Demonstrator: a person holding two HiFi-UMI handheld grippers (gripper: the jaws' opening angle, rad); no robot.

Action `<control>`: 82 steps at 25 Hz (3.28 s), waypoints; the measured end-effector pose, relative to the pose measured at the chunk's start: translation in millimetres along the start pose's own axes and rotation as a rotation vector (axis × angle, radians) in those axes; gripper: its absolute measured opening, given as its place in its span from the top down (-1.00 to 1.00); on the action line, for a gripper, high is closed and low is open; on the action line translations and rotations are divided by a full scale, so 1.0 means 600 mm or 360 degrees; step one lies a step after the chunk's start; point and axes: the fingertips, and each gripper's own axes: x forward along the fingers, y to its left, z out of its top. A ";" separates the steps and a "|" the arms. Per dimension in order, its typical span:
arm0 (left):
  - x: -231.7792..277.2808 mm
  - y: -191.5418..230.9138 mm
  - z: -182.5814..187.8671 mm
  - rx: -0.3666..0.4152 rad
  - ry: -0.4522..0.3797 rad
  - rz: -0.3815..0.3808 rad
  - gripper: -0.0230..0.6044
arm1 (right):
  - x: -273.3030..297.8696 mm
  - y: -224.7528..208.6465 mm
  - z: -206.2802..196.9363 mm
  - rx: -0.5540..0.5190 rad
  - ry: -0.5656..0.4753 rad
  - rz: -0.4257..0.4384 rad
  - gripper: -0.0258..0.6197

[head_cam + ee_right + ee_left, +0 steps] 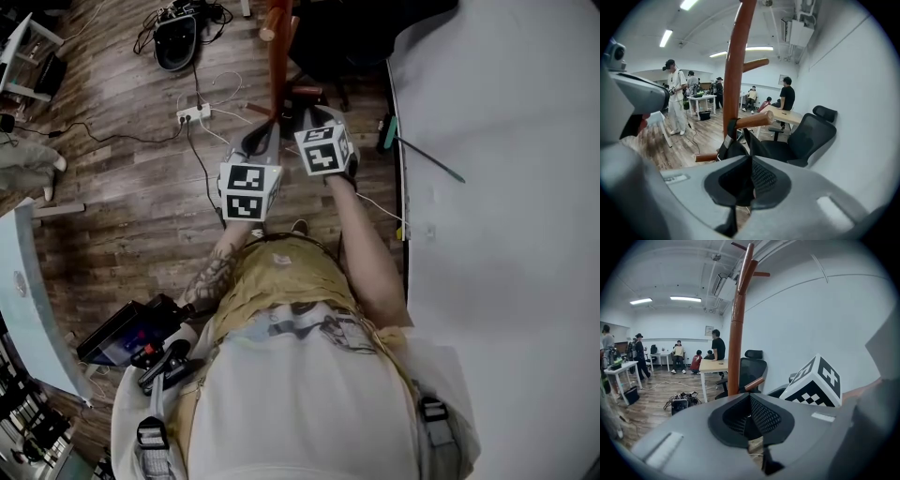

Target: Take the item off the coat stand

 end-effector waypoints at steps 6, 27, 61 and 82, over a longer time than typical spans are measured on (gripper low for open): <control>0.000 0.002 0.001 0.0000 0.0003 0.0000 0.94 | -0.058 -0.030 0.016 0.0155 -0.0160 -0.0134 0.91; -0.016 -0.027 0.087 0.0092 -0.0163 -0.0071 0.94 | -0.293 -0.096 0.113 0.0372 -0.0601 -0.0351 0.91; -0.063 -0.045 0.207 0.0174 -0.0436 -0.0038 0.94 | -0.331 -0.073 0.193 0.0444 -0.0848 -0.0249 0.91; -0.059 -0.053 0.189 0.0162 -0.0392 -0.0060 0.94 | -0.334 -0.067 0.185 0.0437 -0.0820 -0.0252 0.91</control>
